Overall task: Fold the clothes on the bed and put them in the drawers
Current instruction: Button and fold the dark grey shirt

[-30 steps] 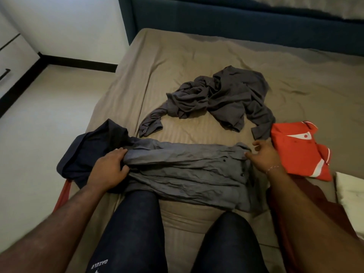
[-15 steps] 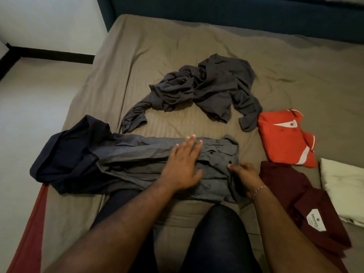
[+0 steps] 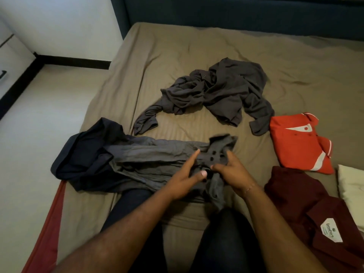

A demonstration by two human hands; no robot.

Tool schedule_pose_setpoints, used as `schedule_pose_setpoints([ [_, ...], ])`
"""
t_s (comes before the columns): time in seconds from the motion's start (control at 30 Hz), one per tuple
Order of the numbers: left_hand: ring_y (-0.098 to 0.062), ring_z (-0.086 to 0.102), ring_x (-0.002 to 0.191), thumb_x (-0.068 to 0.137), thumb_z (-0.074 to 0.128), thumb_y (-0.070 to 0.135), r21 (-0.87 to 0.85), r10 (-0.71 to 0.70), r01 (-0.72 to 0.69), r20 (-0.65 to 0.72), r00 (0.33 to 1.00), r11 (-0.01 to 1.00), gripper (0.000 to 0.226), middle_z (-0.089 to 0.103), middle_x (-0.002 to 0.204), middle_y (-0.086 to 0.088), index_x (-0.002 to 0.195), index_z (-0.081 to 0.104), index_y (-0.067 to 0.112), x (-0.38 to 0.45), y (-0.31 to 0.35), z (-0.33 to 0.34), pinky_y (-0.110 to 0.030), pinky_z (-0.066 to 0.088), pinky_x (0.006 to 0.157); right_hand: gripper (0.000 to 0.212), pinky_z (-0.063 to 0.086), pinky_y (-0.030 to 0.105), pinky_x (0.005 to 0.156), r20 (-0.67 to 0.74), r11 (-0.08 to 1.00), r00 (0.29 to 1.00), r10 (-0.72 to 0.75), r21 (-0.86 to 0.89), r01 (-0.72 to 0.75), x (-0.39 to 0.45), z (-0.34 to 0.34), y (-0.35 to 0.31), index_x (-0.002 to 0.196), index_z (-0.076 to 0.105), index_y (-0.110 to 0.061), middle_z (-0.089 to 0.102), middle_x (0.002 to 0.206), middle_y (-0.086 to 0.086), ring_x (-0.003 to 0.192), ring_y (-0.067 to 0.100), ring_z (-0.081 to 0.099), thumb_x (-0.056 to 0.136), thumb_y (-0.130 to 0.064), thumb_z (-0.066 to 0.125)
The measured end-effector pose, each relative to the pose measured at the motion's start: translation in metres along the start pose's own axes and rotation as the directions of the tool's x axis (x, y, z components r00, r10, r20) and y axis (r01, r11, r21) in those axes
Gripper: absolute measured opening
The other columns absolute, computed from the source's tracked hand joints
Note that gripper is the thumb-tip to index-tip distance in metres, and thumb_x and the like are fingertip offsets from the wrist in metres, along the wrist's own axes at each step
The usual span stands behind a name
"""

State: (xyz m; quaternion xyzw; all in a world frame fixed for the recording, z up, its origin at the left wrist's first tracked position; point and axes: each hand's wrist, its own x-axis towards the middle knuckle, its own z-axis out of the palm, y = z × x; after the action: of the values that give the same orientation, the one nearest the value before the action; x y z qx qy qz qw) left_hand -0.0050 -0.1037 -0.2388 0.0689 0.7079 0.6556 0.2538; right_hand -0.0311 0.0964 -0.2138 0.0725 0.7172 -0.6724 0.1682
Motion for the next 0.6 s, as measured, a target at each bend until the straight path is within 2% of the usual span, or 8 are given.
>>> schedule_pose_setpoints([
  [0.07, 0.003, 0.048, 0.138, 0.091, 0.062, 0.059, -0.265, -0.032, -0.005, -0.134, 0.991, 0.964, 0.078, 0.045, 0.155, 0.018, 0.159, 0.028, 0.04, -0.007, 0.008, -0.011, -0.024, 0.046, 0.11, 0.053, 0.051, 0.01, 0.086, 0.07, 0.958, 0.991, -0.112, -0.257, 0.127, 0.0, 0.041, -0.015, 0.13, 0.052, -0.034, 0.069, 0.113, -0.017, 0.099, -0.011, 0.066, 0.091, -0.003, 0.07],
  [0.2, -0.018, 0.065, 0.122, 0.104, 0.058, 0.035, -0.521, -0.303, 0.0, -0.497, 0.813, 0.854, 0.054, 0.06, 0.143, -0.005, 0.156, 0.042, 0.029, -0.009, 0.015, -0.044, -0.036, 0.056, 0.101, 0.071, 0.055, 0.023, 0.073, 0.393, 0.808, 0.916, -0.074, -0.515, 0.286, -0.015, 0.108, -0.02, 0.152, 0.033, -0.043, 0.07, 0.09, -0.007, 0.077, 0.005, 0.067, 0.093, -0.022, 0.066],
  [0.27, -0.022, 0.065, 0.121, 0.103, 0.06, 0.026, -0.355, -0.328, 0.09, -0.698, 0.637, 0.931, 0.052, 0.064, 0.134, -0.002, 0.153, 0.045, 0.024, -0.015, 0.017, -0.056, -0.044, 0.052, 0.107, 0.058, 0.055, 0.022, 0.076, 0.328, 0.789, 0.931, -0.159, -0.525, 0.319, -0.025, 0.113, -0.011, 0.144, 0.042, -0.046, 0.068, 0.09, -0.012, 0.08, 0.003, 0.066, 0.093, -0.03, 0.065],
  [0.33, -0.019, 0.056, 0.132, 0.099, 0.061, 0.023, 0.021, -0.083, 0.18, -0.832, 0.548, 0.984, 0.055, 0.058, 0.14, 0.0, 0.152, 0.045, 0.022, -0.027, 0.017, -0.059, -0.04, 0.046, 0.112, 0.041, 0.055, 0.02, 0.077, 0.026, 0.864, 0.963, -0.269, -0.435, 0.254, -0.029, 0.1, 0.001, 0.132, 0.055, -0.044, 0.066, 0.093, -0.014, 0.084, 0.003, 0.065, 0.093, -0.032, 0.063],
  [0.4, -0.012, 0.043, 0.141, 0.096, 0.059, 0.026, 0.432, 0.274, 0.095, -0.712, 0.646, 0.897, 0.06, 0.047, 0.152, 0.0, 0.154, 0.041, 0.024, -0.039, 0.018, -0.05, -0.031, 0.037, 0.117, 0.028, 0.056, 0.024, 0.079, -0.331, 0.929, 0.913, -0.238, -0.353, 0.114, -0.028, 0.078, 0.021, 0.117, 0.06, -0.039, 0.066, 0.098, -0.011, 0.084, 0.004, 0.065, 0.093, -0.025, 0.065],
  [0.47, -0.009, 0.025, 0.153, 0.095, 0.055, 0.036, 0.714, 0.451, -0.047, -0.388, 0.804, 0.698, 0.069, 0.03, 0.166, 0.002, 0.159, 0.031, 0.028, -0.043, 0.014, -0.029, -0.027, 0.02, 0.123, 0.026, 0.056, 0.036, 0.088, -0.527, 0.971, 0.849, -0.028, -0.215, -0.102, -0.02, 0.06, 0.043, 0.116, 0.06, -0.027, 0.068, 0.108, 0.004, 0.088, 0.015, 0.065, 0.094, -0.014, 0.067],
  [0.53, -0.017, 0.006, 0.16, 0.093, 0.05, 0.045, 0.883, 0.43, -0.083, -0.141, 0.892, 0.462, 0.079, 0.008, 0.174, -0.001, 0.164, 0.019, 0.031, -0.039, 0.001, -0.012, -0.039, 0.006, 0.127, 0.026, 0.056, 0.045, 0.094, -0.429, 0.964, 0.864, 0.264, 0.149, -0.22, -0.009, 0.055, 0.056, 0.123, 0.061, -0.005, 0.071, 0.111, 0.017, 0.094, 0.027, 0.068, 0.098, -0.011, 0.064],
  [0.6, -0.025, -0.013, 0.16, 0.09, 0.048, 0.053, 0.931, 0.21, 0.034, -0.118, 0.971, 0.364, 0.086, -0.01, 0.174, -0.002, 0.165, 0.009, 0.033, -0.03, -0.014, -0.009, -0.058, -0.004, 0.126, 0.023, 0.061, 0.043, 0.083, -0.242, 0.857, 0.877, 0.414, 0.429, -0.286, -0.002, 0.058, 0.057, 0.116, 0.069, 0.001, 0.075, 0.108, 0.022, 0.097, 0.036, 0.074, 0.101, -0.014, 0.061],
])
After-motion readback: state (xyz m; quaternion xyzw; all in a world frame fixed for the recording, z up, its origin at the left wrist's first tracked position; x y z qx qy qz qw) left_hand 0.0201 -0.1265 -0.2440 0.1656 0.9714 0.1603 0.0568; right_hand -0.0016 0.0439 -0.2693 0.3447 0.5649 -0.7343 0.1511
